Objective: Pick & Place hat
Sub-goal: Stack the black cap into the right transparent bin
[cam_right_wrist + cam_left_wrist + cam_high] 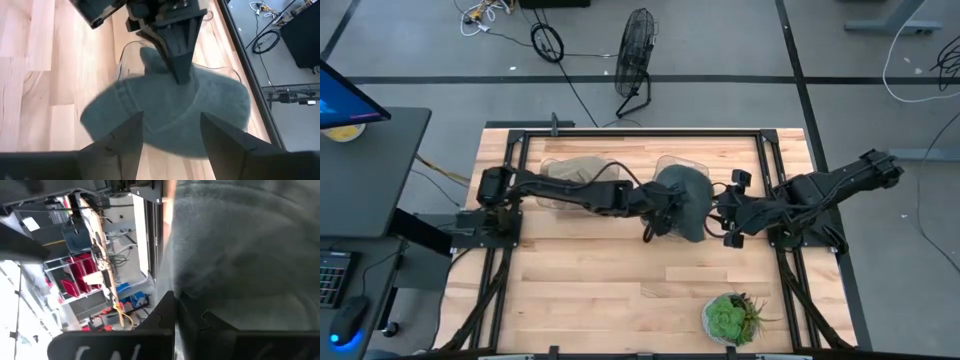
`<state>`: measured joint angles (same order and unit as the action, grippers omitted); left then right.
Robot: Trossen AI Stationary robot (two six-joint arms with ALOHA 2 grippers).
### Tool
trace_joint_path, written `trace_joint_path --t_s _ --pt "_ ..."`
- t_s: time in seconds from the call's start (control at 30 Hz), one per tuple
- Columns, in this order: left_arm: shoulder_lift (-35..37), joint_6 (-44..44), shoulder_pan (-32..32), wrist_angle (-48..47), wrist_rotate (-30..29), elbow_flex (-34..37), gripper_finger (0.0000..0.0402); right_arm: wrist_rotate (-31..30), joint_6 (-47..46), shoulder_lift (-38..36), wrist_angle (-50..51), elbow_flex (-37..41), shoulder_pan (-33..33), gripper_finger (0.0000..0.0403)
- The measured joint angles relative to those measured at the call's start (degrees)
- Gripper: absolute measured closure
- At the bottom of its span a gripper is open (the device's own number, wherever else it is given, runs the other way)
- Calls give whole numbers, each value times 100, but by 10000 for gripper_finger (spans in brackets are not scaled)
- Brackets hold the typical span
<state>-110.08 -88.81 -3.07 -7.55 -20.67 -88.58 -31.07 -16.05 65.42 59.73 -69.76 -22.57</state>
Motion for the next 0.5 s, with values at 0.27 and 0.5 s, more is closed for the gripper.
trace_joint_path --t_s 0.27,0.5 --pt "-304 456 132 -246 -43 -2 397 0 -199 27 34 0 0 204" --pt "-420 268 443 -215 -199 1 397 1 -464 27 34 0 0 204"
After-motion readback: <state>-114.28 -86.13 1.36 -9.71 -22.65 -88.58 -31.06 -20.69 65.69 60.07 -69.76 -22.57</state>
